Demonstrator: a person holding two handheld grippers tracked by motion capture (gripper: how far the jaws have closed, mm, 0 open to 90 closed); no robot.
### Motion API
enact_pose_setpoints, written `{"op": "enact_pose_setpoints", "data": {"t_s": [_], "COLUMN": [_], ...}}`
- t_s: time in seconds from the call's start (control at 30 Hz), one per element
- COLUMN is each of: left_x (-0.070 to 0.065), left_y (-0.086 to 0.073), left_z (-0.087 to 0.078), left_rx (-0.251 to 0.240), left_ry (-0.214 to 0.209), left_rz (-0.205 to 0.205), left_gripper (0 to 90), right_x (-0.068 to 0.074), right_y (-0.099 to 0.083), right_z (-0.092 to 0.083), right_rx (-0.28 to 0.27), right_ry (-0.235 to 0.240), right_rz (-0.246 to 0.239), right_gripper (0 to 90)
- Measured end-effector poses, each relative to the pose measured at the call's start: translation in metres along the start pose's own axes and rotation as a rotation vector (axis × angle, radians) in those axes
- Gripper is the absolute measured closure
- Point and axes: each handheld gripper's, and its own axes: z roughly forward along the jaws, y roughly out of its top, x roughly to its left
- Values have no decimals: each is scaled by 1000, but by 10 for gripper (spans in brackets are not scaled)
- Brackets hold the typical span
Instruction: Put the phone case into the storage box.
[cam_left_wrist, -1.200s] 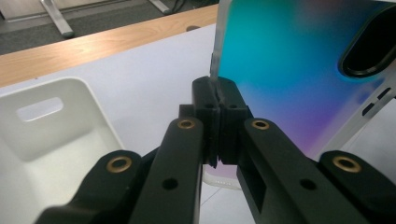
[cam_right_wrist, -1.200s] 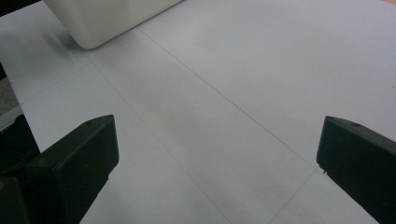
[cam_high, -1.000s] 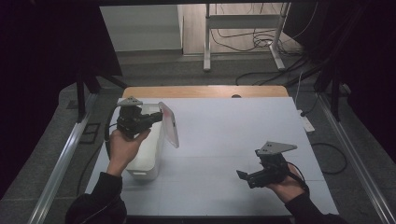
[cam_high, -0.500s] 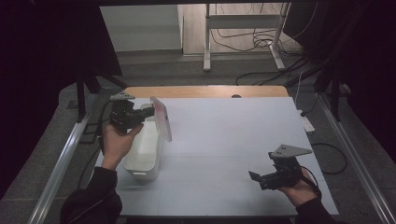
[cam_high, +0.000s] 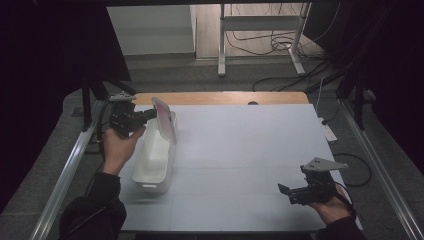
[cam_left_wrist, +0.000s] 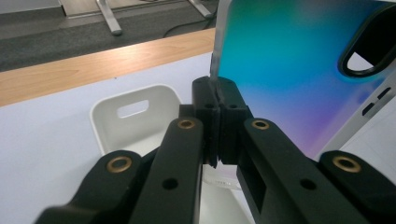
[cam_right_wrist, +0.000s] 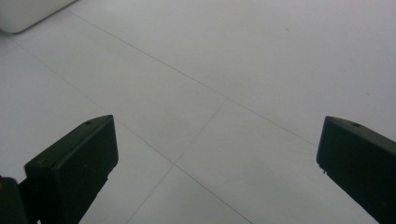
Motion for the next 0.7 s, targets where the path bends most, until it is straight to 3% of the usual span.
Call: {"op": "enact_pose_setpoints", "data": {"t_s": [0.7], "left_x": [21], "left_y": [12], "left_z": [3], "left_rx": [8], "left_ry": [79], "left_rz": [-17], "left_gripper": [881], "right_x": [-14], "right_y": [-24], "right_z": [-25], "right_rx": [-5], "right_ry": [-68], "right_rz": [85], "right_gripper": [0]}}
